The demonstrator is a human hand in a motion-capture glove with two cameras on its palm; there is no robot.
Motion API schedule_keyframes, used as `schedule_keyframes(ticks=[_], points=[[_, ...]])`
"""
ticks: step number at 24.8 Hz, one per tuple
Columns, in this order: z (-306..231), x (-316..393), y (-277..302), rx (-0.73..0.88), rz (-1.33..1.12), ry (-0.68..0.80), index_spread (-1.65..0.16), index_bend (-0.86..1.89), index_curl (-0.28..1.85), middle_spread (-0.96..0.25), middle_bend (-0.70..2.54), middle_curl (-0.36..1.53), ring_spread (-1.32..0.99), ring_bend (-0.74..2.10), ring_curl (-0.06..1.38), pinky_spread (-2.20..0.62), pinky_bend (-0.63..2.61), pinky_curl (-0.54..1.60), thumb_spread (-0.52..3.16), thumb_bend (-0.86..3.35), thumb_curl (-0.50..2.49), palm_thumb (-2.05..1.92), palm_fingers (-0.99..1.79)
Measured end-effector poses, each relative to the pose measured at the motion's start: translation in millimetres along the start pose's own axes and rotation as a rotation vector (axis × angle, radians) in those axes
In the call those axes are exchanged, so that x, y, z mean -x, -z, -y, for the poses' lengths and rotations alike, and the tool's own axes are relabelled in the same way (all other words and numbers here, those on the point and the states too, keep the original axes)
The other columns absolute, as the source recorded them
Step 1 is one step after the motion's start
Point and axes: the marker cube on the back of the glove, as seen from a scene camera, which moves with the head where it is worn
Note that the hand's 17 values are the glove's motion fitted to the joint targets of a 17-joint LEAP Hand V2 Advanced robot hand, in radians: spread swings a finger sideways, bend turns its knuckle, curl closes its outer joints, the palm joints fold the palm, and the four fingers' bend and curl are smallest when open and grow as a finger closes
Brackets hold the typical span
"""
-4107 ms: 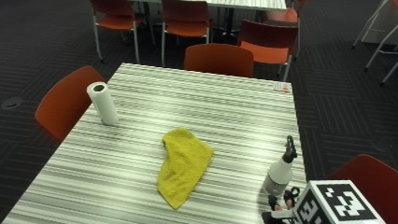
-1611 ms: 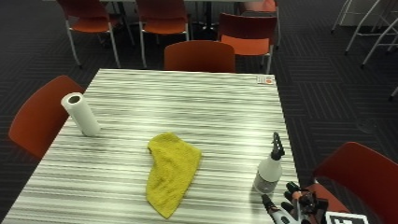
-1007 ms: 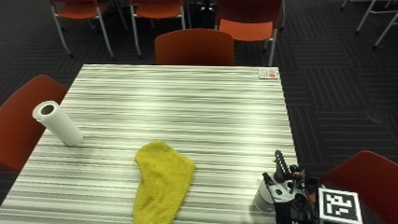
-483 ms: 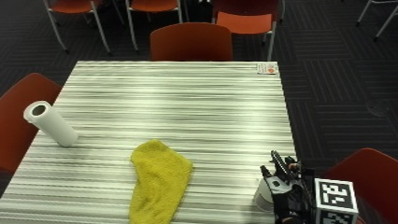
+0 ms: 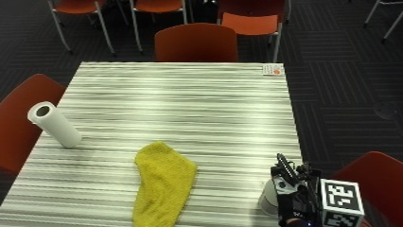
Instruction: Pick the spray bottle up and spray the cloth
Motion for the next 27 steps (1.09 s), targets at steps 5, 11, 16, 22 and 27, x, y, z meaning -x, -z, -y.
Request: schedule_keyframes(ticks=[5,11,16,22,27], points=[[1.9,4.0,-1.5,0.031,0.027,0.046,-0.21,0.55,0.43,0.01,0.50,0.44,0.03,0.40,0.33,0.16,-0.04,0.15,1.08,0.05,0.61,1.10,0.79],[4.3,0.7,-2.1,-0.012,0.035,0.039,-0.16,0.60,0.51,0.00,0.61,0.50,-0.04,0.48,0.39,0.15,0.01,0.11,1.08,0.05,0.63,1.14,0.81],[7.2,-2.1,-1.7,-0.054,0.060,0.013,-0.14,0.61,0.53,-0.01,0.64,0.52,-0.07,0.51,0.42,0.14,0.04,0.09,1.07,0.06,0.64,1.17,0.82],[0.3,-6.9,4.9,-0.059,0.035,-0.060,-0.13,0.60,0.55,-0.01,0.64,0.53,-0.10,0.53,0.43,0.12,0.08,0.09,1.06,0.05,0.65,1.19,0.83],[1.5,15.8,10.9,-0.067,0.018,-0.067,-0.12,0.58,0.55,-0.02,0.62,0.53,-0.11,0.54,0.44,0.12,0.10,0.10,1.04,0.04,0.66,1.20,0.86]])
